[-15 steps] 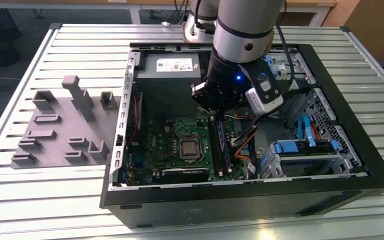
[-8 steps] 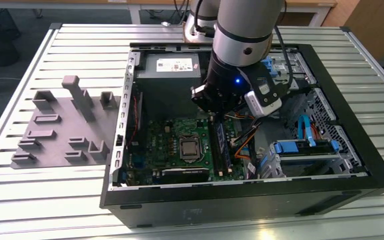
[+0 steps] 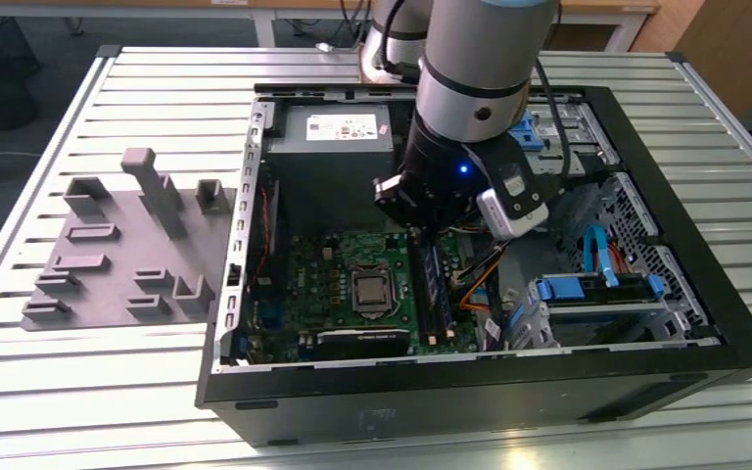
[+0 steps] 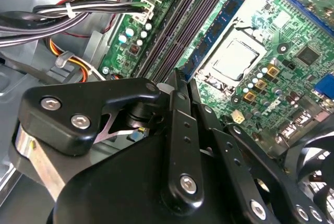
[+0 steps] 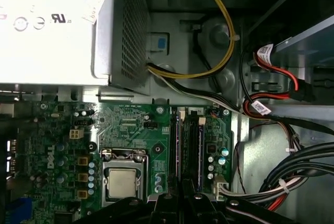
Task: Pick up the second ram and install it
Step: 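Insert the second ram into the second slot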
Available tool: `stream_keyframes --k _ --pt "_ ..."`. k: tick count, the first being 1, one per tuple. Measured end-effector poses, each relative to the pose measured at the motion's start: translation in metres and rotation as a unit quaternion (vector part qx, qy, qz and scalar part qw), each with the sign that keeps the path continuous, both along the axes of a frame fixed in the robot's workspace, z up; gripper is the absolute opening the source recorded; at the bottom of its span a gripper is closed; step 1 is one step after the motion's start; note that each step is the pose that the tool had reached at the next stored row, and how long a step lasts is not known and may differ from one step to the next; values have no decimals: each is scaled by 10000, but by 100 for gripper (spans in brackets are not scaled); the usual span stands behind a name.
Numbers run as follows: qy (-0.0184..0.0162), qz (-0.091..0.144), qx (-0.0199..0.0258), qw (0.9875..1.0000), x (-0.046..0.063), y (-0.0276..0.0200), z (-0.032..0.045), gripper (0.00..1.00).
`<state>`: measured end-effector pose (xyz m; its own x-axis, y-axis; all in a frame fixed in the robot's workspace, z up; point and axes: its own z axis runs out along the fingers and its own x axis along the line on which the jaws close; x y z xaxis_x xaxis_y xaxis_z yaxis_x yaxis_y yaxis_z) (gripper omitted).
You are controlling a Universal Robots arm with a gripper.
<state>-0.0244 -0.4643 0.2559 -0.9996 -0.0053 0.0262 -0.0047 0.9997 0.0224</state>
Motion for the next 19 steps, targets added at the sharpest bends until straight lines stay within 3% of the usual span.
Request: stream_keyframes --k 11,19 --pt "5 -23 1 10000 13 -5 -163 14" --pt "7 -32 1 10000 13 -40 -217 14"
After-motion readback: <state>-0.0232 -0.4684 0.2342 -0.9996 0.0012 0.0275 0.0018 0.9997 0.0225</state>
